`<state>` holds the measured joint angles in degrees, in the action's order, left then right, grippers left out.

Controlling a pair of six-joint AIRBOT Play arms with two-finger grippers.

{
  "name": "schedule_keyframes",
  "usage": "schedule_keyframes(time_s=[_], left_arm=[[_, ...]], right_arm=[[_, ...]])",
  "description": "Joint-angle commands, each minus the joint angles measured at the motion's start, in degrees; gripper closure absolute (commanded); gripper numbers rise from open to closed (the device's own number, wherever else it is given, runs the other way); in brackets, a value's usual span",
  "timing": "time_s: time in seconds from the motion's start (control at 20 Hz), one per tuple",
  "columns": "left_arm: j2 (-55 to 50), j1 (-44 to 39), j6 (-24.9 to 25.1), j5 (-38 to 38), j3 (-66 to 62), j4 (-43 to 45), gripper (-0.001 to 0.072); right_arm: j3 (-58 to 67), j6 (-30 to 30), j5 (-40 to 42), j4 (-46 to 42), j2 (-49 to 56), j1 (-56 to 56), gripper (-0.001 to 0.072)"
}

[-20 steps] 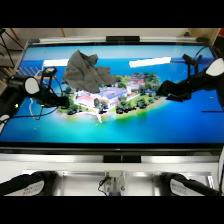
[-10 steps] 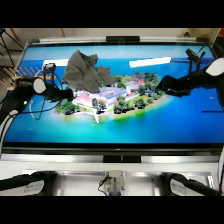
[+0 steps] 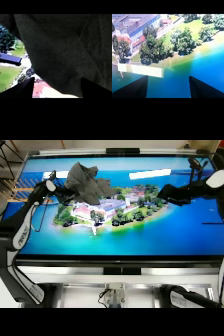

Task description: Fold the shirts.

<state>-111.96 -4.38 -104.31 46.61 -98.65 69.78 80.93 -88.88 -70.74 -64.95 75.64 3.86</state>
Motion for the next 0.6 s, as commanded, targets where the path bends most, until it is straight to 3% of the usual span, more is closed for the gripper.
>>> schedule_keyframes(time_s=[0.0, 0.05, 0.15, 0.2, 0.4, 0.55], left_arm=[[-9.4, 1.0, 2.3, -2.4, -9.7, -10.2, 0.0168], [-10.2, 1.0, 2.3, -3.9, -10.4, -11.1, 0.0392], [-10.3, 1.1, 2.3, -4.9, -10.5, -14.6, 0.0674], [-9.8, 1.2, 2.5, -4.1, -10.5, -16.6, 0.0675], [1.9, -1.5, 22.1, 0.0, -10.5, -18.8, 0.0677], [18.3, -6.3, 29.6, 3.1, -10.5, -18.8, 0.0676]], right_arm=[[0.1, 0.3, 1.9, 0.0, 0.0, -0.1, 0.0096], [0.1, 0.3, 2.2, 0.0, 0.0, 0.0, 0.0096], [0.1, 0.3, 2.2, 0.0, 0.0, 0.0, 0.0096], [0.1, 0.3, 1.9, 0.1, 0.0, 0.0, 0.0096], [0.1, 0.7, 0.0, 0.2, -0.8, 0.0, 0.0096], [0.1, 1.7, -0.8, -1.0, -6.3, 0.0, 0.0096]])
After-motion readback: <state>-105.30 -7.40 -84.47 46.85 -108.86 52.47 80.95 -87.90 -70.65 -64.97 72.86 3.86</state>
